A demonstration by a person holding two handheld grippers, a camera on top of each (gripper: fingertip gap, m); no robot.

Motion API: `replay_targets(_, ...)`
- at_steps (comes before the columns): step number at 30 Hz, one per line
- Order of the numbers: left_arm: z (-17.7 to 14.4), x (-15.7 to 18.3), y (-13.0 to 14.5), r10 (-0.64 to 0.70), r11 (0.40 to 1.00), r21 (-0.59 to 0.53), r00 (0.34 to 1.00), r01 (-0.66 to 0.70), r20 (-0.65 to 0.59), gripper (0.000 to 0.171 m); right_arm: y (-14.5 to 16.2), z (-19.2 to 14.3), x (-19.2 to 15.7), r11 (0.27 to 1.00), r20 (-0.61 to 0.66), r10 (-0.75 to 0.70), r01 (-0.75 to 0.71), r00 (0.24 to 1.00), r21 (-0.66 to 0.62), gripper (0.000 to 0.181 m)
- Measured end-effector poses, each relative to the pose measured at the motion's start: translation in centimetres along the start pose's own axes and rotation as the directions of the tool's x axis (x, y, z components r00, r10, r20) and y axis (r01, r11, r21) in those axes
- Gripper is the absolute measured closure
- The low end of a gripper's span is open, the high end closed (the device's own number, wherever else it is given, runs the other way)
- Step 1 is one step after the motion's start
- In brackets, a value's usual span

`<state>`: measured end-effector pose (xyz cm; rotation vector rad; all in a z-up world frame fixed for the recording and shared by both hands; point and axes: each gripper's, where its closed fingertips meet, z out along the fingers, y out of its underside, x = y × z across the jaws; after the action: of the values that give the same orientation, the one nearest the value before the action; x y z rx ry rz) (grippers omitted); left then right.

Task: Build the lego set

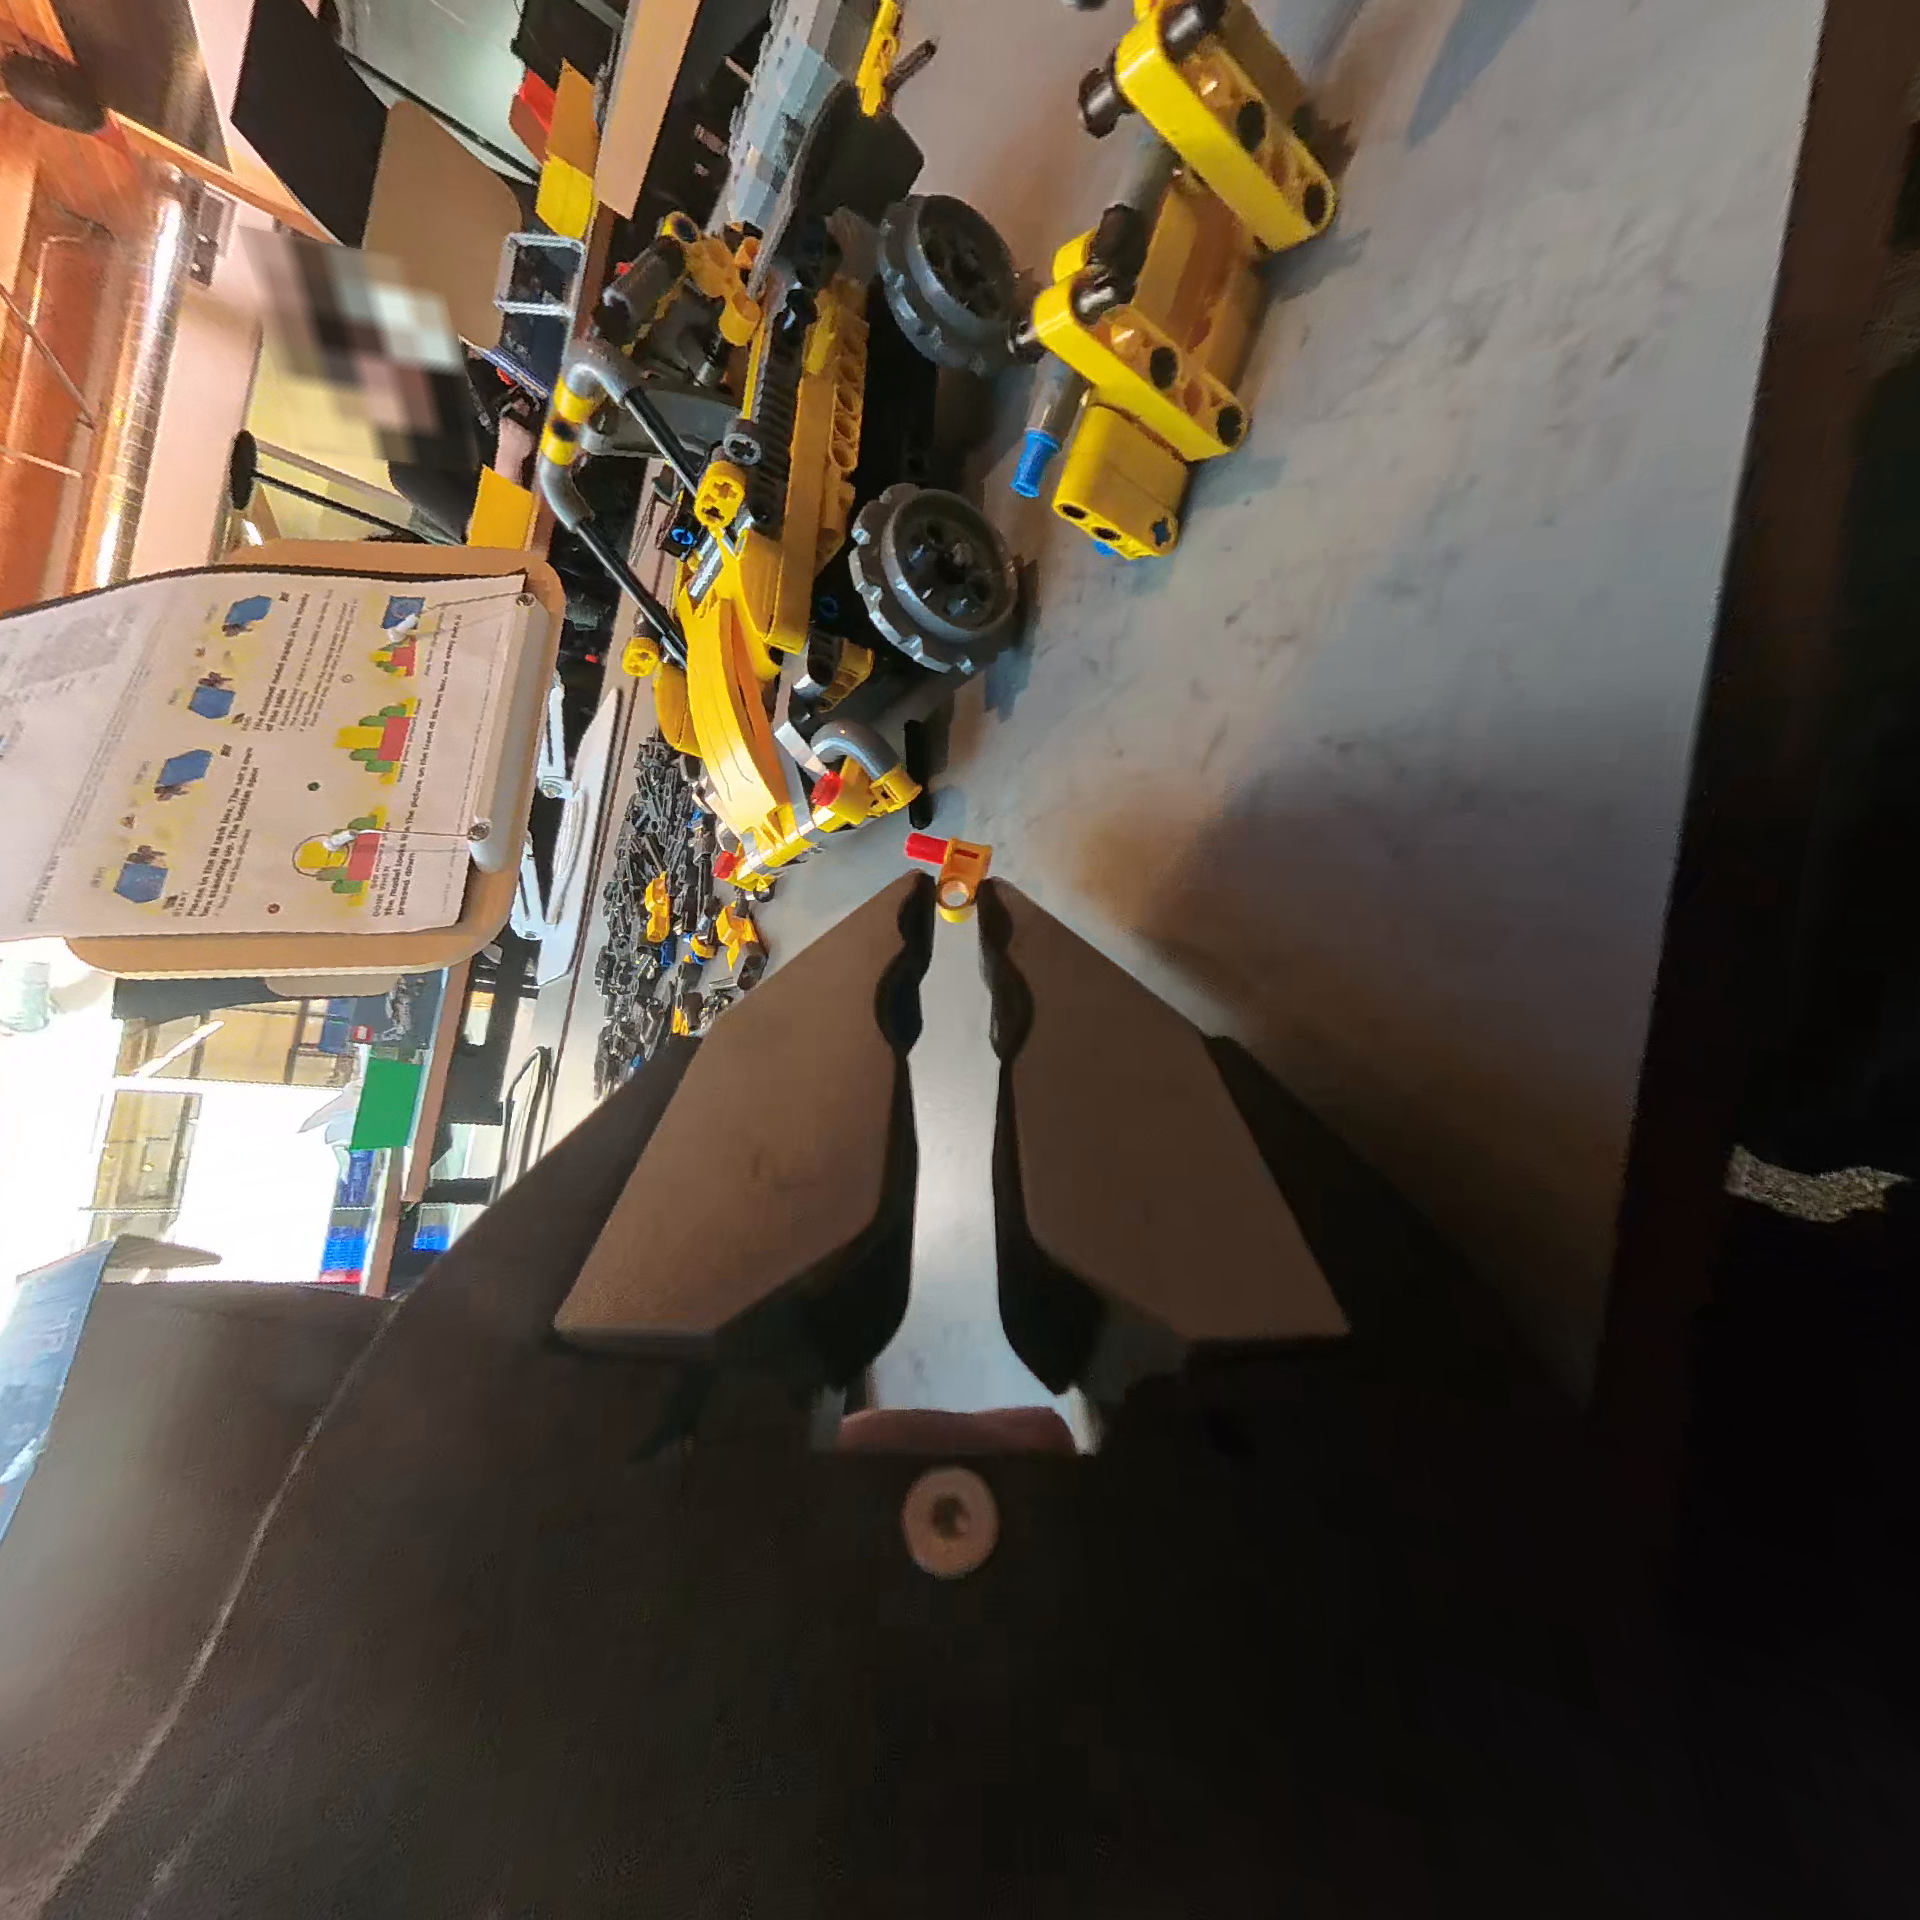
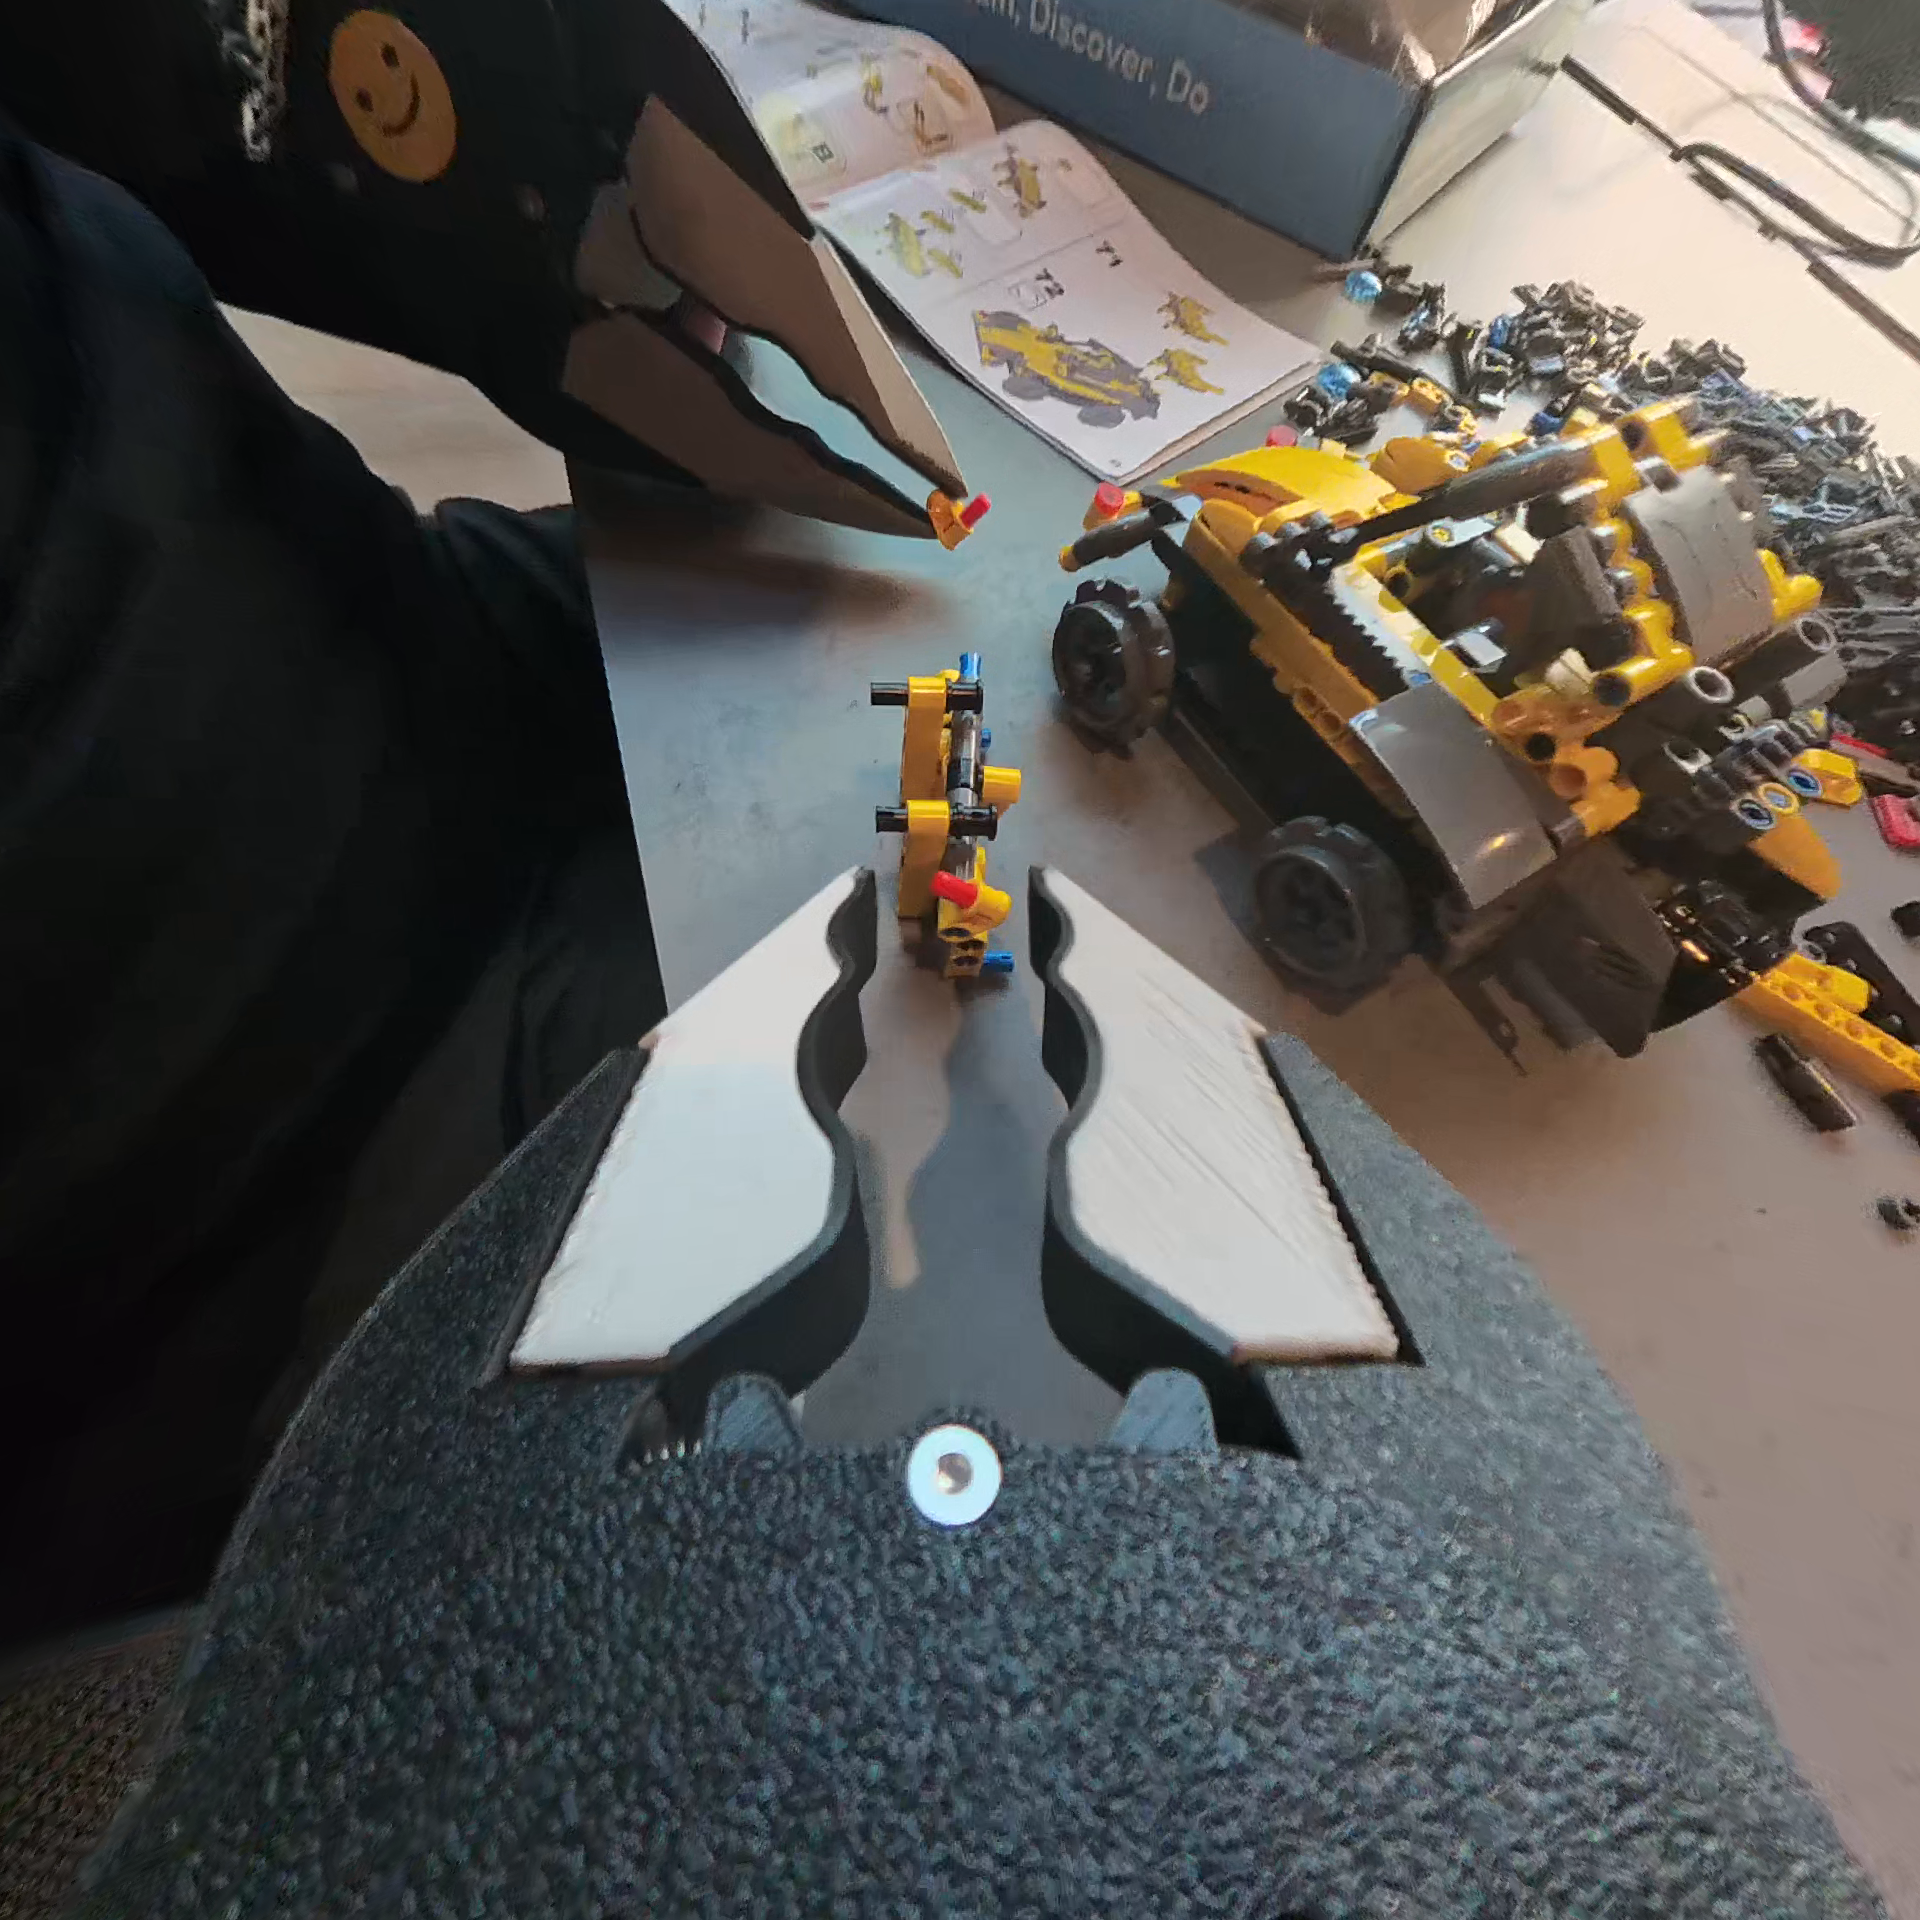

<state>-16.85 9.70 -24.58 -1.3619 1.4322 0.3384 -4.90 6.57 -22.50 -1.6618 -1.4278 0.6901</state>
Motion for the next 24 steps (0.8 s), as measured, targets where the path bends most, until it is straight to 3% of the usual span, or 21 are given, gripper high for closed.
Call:
replay_targets(4, -0.04, -0.04, -0.05, 0.002, 1.000, 0.003, 1.000, -0.002, 0.006, 0.167, 0.23, 0.20, 0.04, 1.000, 0.010, 0.006, -0.006, 1.000, -0.021, 0.169)
replay_targets(12, -0.01, 0.26, -0.05, 0.037, 0.999, -0.001, 0.999, -0.037, 0.008, 0.167, 0.46, 0.51, -0.08, 0.977, 0.159, 0.212, -0.206, 0.964, -0.052, 0.171)
replay_targets(16, -0.05, 0.47, -0.15, 0.057, 0.998, 0.003, 0.998, -0.057, 0.006, 0.167, 0.57, 0.52, -0.06, 0.907, 0.289, 0.419, -0.406, 0.861, -0.106, 0.171)
replay_targets(24, -0.14, 0.55, -0.30, 0.070, 0.997, 0.011, 0.997, -0.070, 0.011, 0.167, 0.62, 0.65, 0.11, 0.754, 0.435, 0.646, -0.616, 0.628, -0.230, 0.170)
